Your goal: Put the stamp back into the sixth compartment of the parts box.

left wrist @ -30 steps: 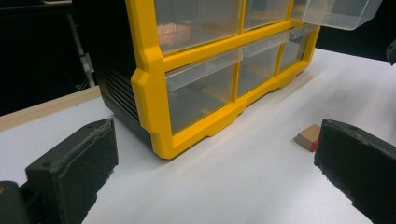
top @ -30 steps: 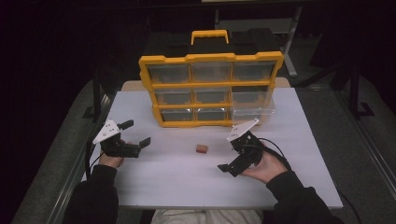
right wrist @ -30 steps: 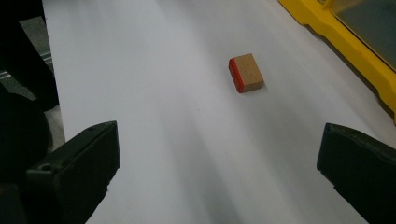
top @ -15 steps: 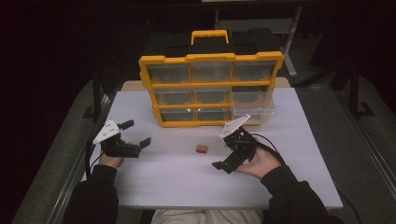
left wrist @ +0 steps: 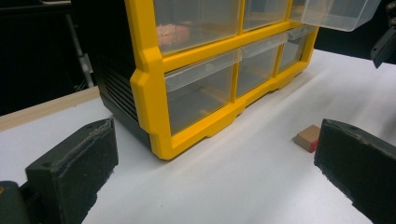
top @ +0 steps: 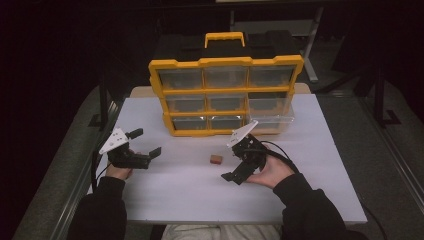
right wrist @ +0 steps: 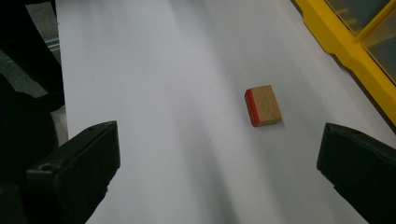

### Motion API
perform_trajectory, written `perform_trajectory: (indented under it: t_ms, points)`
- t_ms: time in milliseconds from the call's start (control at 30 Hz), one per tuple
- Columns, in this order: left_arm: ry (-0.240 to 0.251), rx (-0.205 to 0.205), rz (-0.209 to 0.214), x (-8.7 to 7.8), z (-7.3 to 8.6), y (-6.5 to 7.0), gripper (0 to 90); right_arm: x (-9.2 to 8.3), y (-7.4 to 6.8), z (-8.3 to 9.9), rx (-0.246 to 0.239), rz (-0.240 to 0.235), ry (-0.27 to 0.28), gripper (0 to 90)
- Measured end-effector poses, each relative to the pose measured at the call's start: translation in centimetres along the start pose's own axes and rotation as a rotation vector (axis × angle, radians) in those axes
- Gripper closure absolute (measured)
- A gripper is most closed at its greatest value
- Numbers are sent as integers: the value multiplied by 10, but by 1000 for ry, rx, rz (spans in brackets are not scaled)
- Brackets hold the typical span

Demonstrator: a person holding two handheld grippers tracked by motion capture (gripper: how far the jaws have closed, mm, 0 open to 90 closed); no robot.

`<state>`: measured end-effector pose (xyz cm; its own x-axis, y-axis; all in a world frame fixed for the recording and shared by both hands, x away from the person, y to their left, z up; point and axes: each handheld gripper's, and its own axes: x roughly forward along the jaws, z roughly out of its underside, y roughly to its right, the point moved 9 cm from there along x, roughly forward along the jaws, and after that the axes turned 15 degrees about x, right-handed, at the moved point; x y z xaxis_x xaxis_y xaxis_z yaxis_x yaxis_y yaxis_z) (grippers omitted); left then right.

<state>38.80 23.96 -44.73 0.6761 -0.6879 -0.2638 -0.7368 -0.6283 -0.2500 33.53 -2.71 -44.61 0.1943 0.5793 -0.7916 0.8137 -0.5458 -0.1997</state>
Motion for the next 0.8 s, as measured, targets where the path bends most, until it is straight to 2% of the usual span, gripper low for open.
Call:
perform_trajectory:
  t_ms: [600, 800]
  points:
    - [4, -1, 2, 0, 0, -1, 0, 13, -4, -21, -34, -16, -37, 0]
    - [6, -1, 4, 0, -1, 0, 0, 21, 0, -25, -35, -16, -56, 0]
